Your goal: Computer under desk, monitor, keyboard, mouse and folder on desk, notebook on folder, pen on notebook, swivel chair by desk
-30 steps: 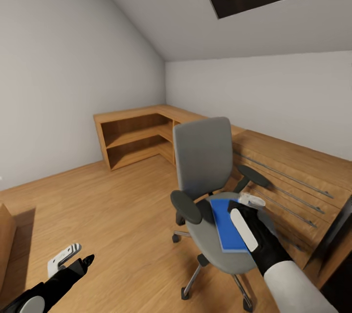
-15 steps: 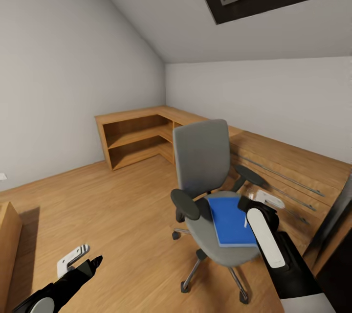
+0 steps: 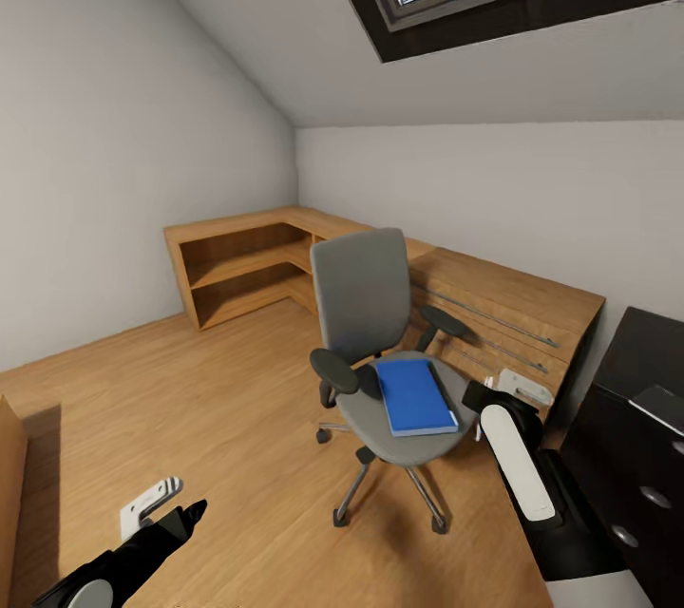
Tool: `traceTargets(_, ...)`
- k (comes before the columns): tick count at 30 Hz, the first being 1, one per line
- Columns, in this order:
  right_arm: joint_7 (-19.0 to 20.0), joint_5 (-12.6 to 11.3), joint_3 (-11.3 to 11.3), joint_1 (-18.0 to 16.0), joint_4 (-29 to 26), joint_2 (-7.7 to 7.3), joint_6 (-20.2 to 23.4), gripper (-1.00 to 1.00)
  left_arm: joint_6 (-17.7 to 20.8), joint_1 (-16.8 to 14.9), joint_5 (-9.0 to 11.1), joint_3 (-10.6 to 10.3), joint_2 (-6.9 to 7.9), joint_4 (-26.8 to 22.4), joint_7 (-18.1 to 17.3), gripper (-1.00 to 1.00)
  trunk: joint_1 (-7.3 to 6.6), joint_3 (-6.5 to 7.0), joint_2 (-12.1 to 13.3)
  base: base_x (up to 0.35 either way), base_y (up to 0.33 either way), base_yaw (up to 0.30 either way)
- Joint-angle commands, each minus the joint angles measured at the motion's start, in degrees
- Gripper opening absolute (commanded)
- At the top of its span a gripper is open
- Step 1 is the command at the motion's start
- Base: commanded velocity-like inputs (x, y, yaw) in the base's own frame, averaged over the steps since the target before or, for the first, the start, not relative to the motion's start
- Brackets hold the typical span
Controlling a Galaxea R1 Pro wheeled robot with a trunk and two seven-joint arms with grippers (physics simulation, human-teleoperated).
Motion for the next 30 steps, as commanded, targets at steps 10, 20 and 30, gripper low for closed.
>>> traceTargets(10, -0.50, -0.43, 0.22, -0.03, -0.06, 0.04, 0.31, -1.00, -0.02, 0.00, 0.68, -0.82, -0.03, 0.17, 0.66, 1.00, -2.24, 1.75, 3.99, -0.235, -0.056, -0.061)
traceTargets(20, -0.50, -0.40, 0.13, 0.61, -0.10, -0.19, 0.51, -1.00, 0.52, 0.00, -3.47, -4.90, -2.35, 0.18, 0.41, 1.00, -4.43, 3.55, 8.00, -0.001, 0.000, -0.087)
traceTargets(30, -0.29, -0.41, 0.00, 0.75, -0.10, -0.28, 0.50, -1.00, 0.69, 0.00, -10.50, -8.42, -5.74, 0.46, 0.28, 1.00, -6.63, 5.34, 12.01, 0.000, 0.000, -0.254)
